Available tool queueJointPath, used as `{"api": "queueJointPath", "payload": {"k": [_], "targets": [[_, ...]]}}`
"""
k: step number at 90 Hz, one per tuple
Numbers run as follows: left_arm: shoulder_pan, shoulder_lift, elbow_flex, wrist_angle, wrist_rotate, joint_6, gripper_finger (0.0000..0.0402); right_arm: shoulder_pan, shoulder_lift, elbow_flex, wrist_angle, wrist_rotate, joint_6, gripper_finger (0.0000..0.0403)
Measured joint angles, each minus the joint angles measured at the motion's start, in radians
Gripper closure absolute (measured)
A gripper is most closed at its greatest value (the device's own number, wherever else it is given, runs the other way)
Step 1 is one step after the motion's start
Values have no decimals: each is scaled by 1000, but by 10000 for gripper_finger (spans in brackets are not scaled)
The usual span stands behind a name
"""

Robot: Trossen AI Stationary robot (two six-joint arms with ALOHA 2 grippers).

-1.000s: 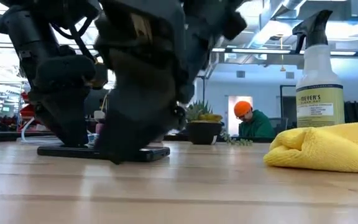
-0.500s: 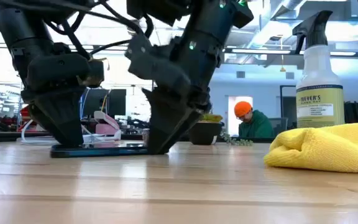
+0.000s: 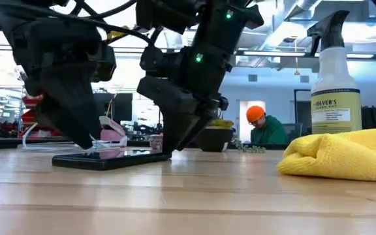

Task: Apply microfiber cloth
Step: Wipe the front and back of the cellphone with the microfiber cloth

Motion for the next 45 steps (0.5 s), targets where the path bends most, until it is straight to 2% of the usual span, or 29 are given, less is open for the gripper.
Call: {"api": "queueJointPath", "payload": {"k": [10,17,33,45], "targets": [[-1,-8,0,-25,-2,0,169,-4,-6,0,-8,58,-16,253],[-8,-10,1,-48,2,-7,169,1,-29,2,-23,55,-25,253],[-35,-8,1,-165,35,-21,169,17,-52,6,-30,-155,-36,253],[-42,-6,1,-185,41,-5,169,18,-7,6,6,-195,-38,253]]}}
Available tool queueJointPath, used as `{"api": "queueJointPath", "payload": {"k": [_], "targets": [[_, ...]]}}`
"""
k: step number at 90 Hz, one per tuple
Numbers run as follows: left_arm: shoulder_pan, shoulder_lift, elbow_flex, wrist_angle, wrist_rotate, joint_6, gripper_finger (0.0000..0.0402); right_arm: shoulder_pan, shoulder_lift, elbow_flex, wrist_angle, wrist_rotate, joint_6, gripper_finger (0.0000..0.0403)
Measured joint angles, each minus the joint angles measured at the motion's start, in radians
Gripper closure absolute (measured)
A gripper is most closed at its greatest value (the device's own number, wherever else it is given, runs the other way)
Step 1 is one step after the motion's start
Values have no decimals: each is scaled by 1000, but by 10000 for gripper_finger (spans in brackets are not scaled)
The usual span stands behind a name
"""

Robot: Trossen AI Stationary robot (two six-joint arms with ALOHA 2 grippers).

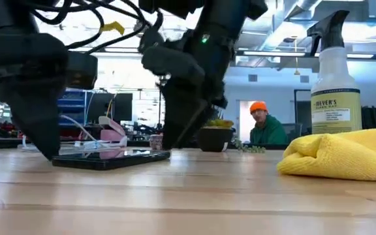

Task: Apply microfiber cloth
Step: Wipe the front and back of the cellphone with the microfiber cloth

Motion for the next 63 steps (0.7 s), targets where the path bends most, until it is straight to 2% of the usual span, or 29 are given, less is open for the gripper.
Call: {"api": "queueJointPath", "payload": {"k": [15,36,63], "targets": [[0,0,-1,39,15,20,169,-20,29,0,72,3,-5,253],[-4,0,-1,102,6,56,169,-57,32,-3,154,70,-16,253],[-4,-1,-1,56,-58,56,169,-48,10,-3,108,105,-24,253]]}}
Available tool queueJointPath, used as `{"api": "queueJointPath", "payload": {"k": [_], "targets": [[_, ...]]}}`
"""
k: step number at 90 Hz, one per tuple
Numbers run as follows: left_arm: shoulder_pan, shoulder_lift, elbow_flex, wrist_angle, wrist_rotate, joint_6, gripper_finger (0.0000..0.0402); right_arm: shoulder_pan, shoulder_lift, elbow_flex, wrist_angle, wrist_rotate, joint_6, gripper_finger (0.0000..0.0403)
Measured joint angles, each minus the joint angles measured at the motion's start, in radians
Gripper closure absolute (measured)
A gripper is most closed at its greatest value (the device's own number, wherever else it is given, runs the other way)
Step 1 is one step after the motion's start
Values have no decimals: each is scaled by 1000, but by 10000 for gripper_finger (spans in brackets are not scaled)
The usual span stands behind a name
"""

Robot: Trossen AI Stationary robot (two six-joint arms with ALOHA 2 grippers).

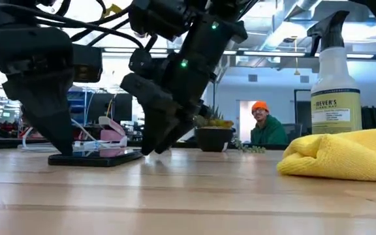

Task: Apply microfiber cloth
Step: Wipe the front and back of the cellphone with the microfiber cloth, then return to Home Position

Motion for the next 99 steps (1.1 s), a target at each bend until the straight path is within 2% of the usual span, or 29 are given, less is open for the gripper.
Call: {"api": "queueJointPath", "payload": {"k": [14,29,47,64,73,84,99], "targets": [[-3,-44,0,-21,0,-4,169,35,-76,1,-67,59,-1,253],[-22,-168,0,-27,-35,44,169,90,-172,2,-143,70,-59,253],[-49,-431,0,-93,-100,133,169,135,-319,2,-263,75,-134,253],[-82,-719,0,-218,-230,182,169,177,-510,-15,-397,196,-112,253],[-93,-847,0,-267,-243,206,169,210,-647,-111,-411,185,-60,253],[-94,-967,-38,-268,-244,225,169,267,-850,-297,-373,177,34,257],[-94,-1109,-131,-250,-244,223,169,361,-1171,-583,-189,218,120,268]]}}
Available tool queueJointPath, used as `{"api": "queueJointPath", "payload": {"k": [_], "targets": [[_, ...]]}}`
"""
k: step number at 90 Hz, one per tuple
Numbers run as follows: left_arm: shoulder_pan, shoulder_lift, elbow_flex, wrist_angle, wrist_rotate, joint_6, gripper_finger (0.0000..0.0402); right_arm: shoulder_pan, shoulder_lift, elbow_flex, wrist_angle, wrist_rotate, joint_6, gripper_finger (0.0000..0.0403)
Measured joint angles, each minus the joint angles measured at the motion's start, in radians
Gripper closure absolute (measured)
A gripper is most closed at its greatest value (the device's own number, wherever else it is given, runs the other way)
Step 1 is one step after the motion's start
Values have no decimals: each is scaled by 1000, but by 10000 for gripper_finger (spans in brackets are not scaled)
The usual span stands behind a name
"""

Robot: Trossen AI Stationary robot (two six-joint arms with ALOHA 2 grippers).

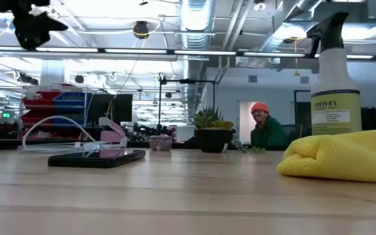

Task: Apply microfiber cloth
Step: Return to Home Position

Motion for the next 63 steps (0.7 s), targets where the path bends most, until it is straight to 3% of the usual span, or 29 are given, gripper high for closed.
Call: {"api": "queueJointPath", "payload": {"k": [14,31,50,63], "targets": [[0,-99,-93,48,3,2,169,49,-300,-252,162,3,35,271],[13,-187,-187,203,32,47,169,62,-644,-488,338,-97,-23,271],[137,-183,-237,359,120,97,170,54,-1011,-659,393,-105,-141,271],[284,-167,-237,369,244,88,188,39,-1046,-710,385,-146,-188,271]]}}
